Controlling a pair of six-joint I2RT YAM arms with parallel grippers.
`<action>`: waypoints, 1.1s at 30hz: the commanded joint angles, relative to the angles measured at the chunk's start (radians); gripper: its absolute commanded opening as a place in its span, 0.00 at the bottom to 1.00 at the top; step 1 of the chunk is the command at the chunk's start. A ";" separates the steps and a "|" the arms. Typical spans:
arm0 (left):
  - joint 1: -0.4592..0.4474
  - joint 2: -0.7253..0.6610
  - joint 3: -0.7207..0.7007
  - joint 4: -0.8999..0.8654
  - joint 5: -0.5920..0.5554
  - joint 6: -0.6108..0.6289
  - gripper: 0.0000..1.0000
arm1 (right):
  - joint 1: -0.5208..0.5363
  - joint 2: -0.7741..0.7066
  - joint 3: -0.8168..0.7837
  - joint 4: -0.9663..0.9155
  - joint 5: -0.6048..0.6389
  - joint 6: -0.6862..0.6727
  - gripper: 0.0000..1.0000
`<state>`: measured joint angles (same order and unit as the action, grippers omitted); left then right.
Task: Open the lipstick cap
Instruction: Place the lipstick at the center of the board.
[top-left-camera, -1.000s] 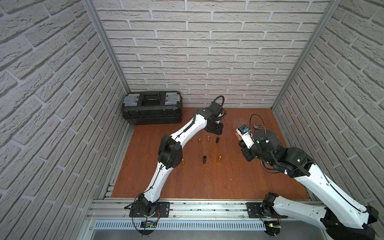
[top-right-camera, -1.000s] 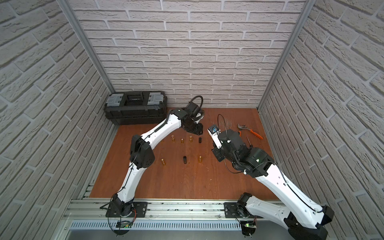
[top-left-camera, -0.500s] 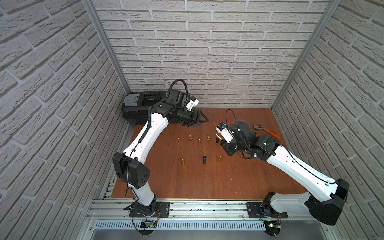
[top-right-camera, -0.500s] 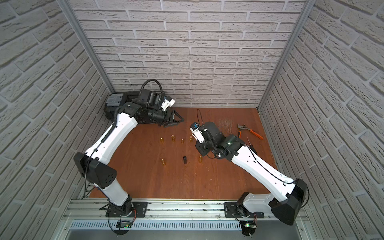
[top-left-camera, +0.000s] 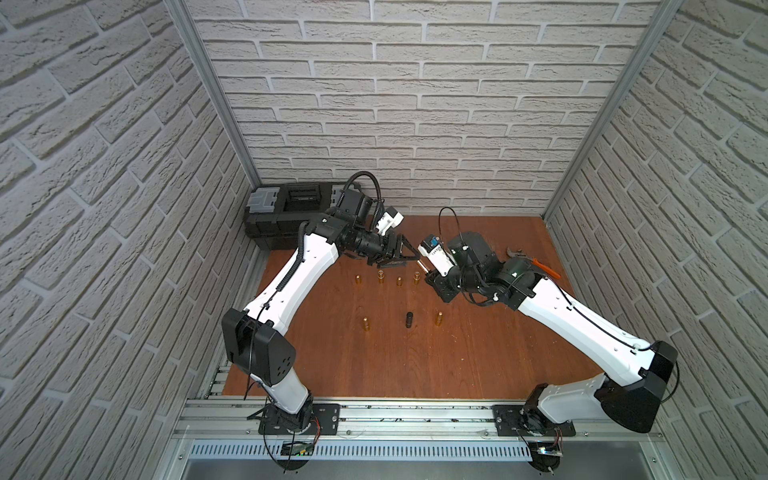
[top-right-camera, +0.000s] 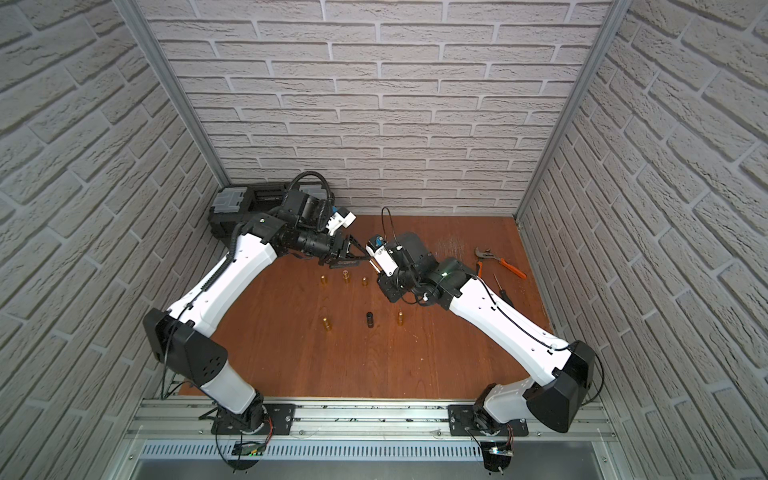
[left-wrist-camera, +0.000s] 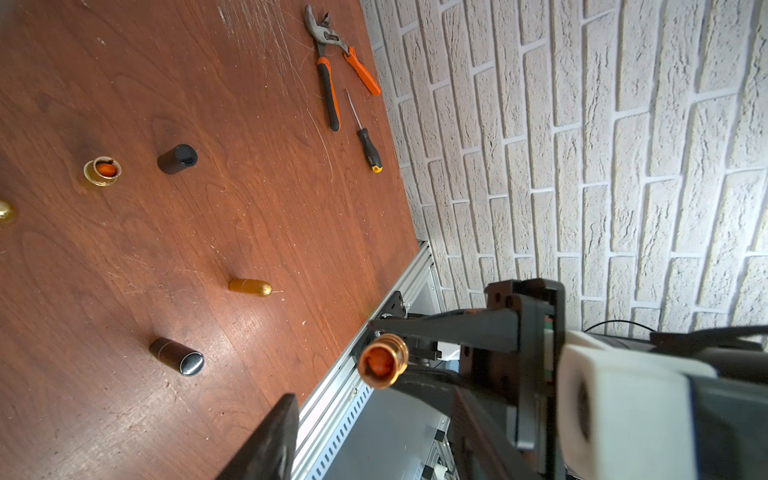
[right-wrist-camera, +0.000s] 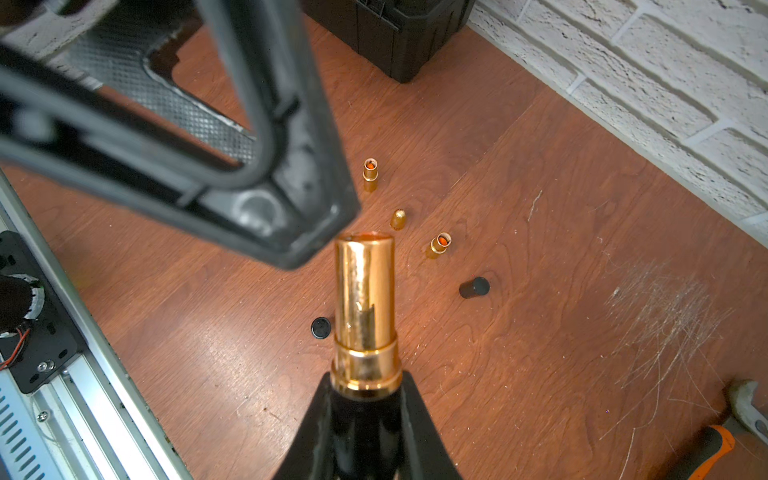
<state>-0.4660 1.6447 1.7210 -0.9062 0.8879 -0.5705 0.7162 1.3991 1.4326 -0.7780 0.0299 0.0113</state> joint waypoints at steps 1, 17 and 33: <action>-0.018 -0.002 -0.006 0.000 0.022 0.037 0.60 | 0.000 0.004 0.034 0.031 -0.012 -0.009 0.20; -0.035 0.075 0.046 -0.017 -0.004 0.060 0.49 | 0.003 0.008 0.036 0.039 -0.025 -0.015 0.20; -0.026 0.081 0.047 -0.004 0.027 0.060 0.29 | 0.002 0.019 0.035 0.042 -0.022 -0.022 0.20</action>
<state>-0.4976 1.7164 1.7477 -0.9184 0.8989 -0.5308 0.7162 1.4178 1.4548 -0.7746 0.0166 0.0002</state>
